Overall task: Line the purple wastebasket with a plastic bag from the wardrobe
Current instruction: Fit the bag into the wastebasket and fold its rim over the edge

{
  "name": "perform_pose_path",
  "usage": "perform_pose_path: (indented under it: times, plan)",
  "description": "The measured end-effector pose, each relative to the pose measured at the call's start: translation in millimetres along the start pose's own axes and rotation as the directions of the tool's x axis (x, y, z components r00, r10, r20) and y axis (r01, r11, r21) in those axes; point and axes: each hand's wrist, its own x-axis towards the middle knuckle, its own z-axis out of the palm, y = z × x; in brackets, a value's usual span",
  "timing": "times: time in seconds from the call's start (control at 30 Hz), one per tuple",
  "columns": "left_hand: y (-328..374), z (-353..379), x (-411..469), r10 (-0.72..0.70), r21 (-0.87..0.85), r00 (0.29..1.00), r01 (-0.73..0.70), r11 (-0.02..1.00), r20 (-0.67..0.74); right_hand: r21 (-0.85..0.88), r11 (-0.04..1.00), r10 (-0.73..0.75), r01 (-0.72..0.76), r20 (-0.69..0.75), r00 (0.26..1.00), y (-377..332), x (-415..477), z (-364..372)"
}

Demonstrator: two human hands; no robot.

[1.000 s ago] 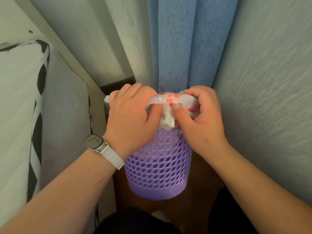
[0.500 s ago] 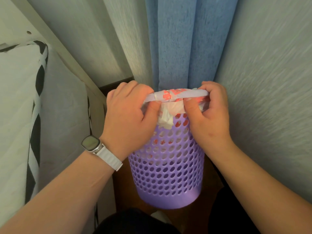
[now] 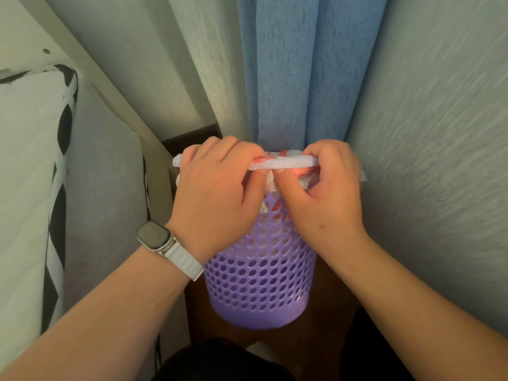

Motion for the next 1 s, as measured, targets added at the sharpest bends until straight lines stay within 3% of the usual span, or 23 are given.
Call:
perform_pose_path:
  times: [0.2, 0.57, 0.87, 1.0]
  plan:
    - [-7, 1, 0, -0.022, -0.012, 1.0, 0.022, 1.0, 0.012, -0.009, 0.988, -0.155, 0.156, 0.083, 0.984, 20, 11, -12]
    - [-5, 0, 0, -0.047, -0.051, 0.998, 0.045, 0.998, -0.034, 0.127, 0.991, 0.033, -0.031, -0.01, 0.999, 25, 10, -8]
    - [11, -4, -2, 0.133, 0.076, 0.988, -0.127, 0.989, -0.082, 0.092, 0.994, 0.073, -0.067, -0.072, 0.995, 5, 4, -3]
    - [13, 0, -3, 0.016, 0.149, 0.995, -0.001, 0.989, -0.103, 0.062, 0.996, 0.063, -0.059, -0.06, 0.996, -3, 3, -2]
